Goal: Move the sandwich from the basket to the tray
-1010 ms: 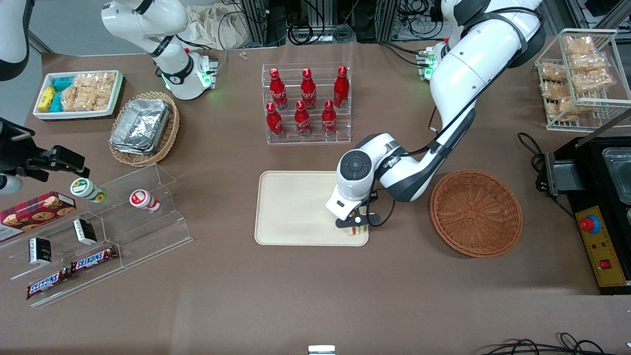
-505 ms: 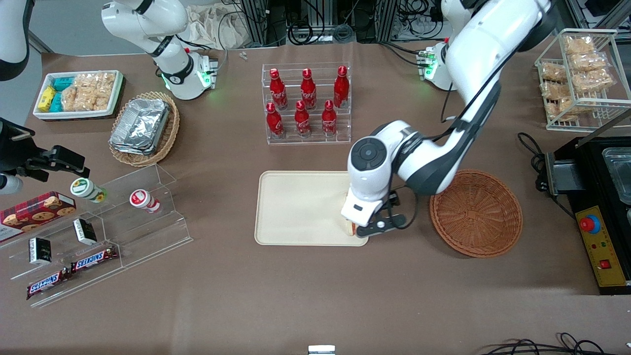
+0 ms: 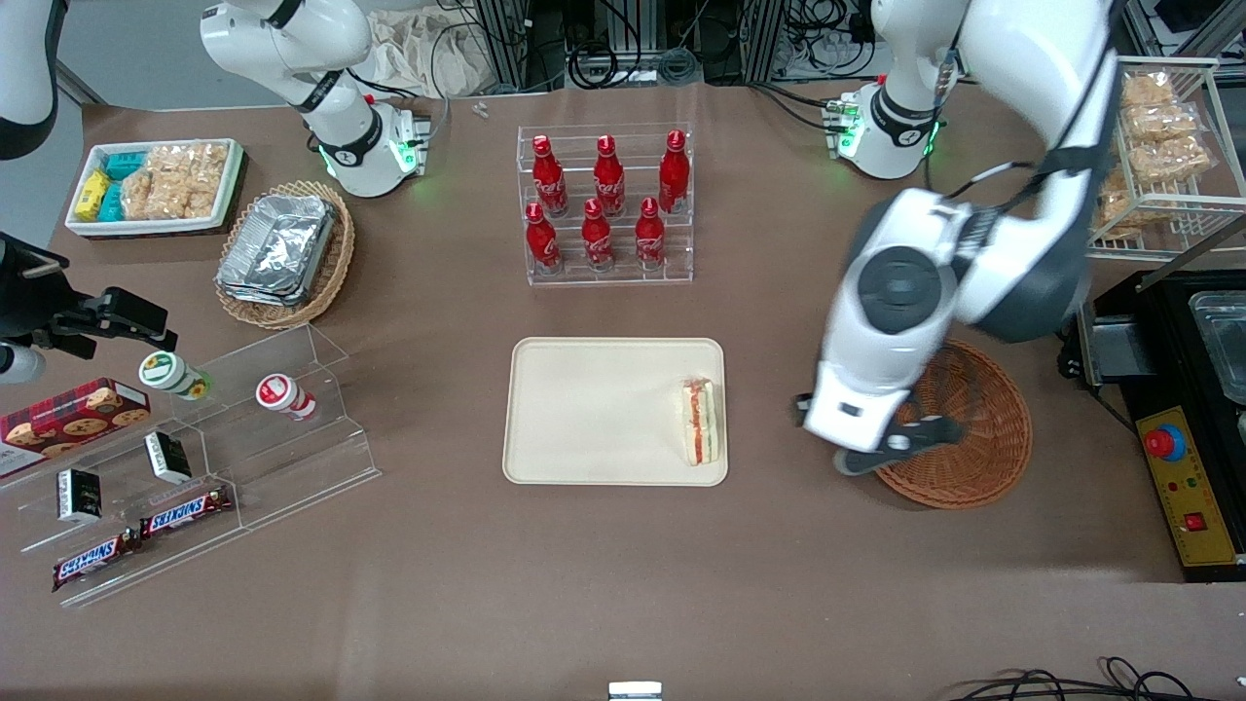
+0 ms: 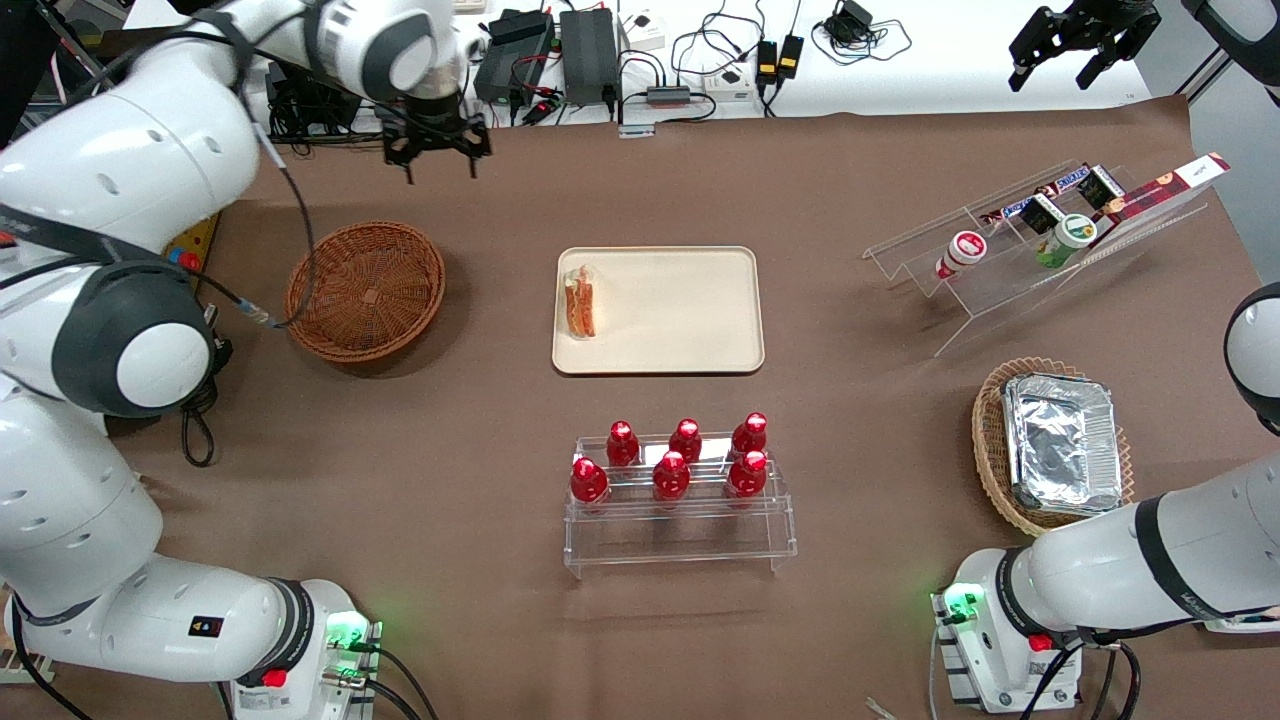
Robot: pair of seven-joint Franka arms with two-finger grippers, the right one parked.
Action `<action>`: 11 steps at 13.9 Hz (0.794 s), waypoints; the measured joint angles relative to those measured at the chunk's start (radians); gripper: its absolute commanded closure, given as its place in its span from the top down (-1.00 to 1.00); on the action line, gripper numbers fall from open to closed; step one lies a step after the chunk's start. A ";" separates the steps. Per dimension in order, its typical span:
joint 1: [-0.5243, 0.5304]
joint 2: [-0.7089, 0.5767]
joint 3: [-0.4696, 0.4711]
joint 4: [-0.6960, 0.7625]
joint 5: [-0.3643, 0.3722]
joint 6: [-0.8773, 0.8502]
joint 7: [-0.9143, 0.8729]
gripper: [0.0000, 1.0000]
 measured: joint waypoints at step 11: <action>0.070 -0.271 0.238 -0.284 -0.167 -0.002 0.583 1.00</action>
